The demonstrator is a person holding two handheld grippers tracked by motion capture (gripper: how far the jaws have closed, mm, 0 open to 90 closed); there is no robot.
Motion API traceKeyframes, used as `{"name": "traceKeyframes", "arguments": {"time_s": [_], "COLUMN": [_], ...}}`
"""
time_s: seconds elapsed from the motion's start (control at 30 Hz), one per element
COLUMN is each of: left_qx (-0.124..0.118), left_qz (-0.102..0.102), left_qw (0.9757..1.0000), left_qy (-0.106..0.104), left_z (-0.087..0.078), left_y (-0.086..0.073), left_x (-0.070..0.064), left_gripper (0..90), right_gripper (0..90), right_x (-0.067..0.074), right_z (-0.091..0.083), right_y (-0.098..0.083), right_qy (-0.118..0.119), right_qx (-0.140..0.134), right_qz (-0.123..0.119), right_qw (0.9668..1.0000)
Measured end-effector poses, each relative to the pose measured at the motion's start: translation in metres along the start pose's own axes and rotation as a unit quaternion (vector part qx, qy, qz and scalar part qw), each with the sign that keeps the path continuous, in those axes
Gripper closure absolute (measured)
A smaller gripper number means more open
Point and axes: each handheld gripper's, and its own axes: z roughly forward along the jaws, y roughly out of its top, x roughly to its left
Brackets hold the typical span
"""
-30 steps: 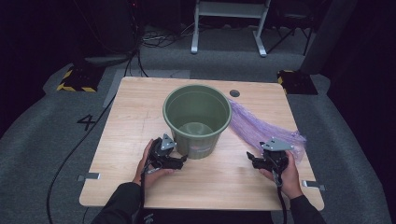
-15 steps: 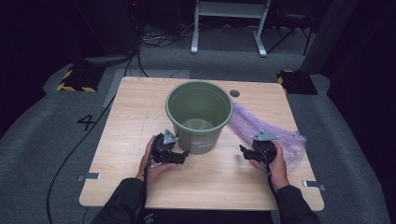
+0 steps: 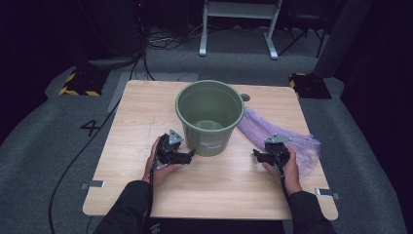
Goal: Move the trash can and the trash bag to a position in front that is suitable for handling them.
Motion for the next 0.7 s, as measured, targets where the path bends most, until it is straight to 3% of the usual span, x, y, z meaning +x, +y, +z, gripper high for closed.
{"name": "traceKeyframes", "arguments": {"time_s": [0.13,0.27,0.43,0.57,0.7], "left_qx": [0.004,0.004,0.005,0.011,0.023], "left_qz": [-0.002,-0.003,-0.001,0.002,-0.008], "left_qw": [1.0000,1.0000,1.0000,0.9999,0.9990], "left_qy": [-0.005,-0.002,-0.004,-0.008,-0.038], "left_z": [0.003,0.006,0.008,0.005,0.000], "left_y": [0.002,0.004,0.006,0.006,0.001], "left_x": [0.001,0.002,0.002,0.003,0.005], "left_gripper": [15.2,15.2,15.6,15.8,15.8], "right_gripper": [53.8,68.3,84.3,88.1,88.4], "right_x": [-0.007,-0.011,-0.012,-0.011,-0.012], "right_z": [0.002,0.001,-0.005,-0.012,-0.021], "right_y": [-0.001,-0.003,-0.005,-0.010,-0.016], "right_qy": [0.018,0.056,0.085,0.108,0.118], "right_qx": [-0.005,-0.007,0.003,0.010,0.016], "right_qz": [0.009,0.008,-0.014,-0.035,-0.046], "right_qw": [0.9998,0.9984,0.9963,0.9934,0.9918]}}
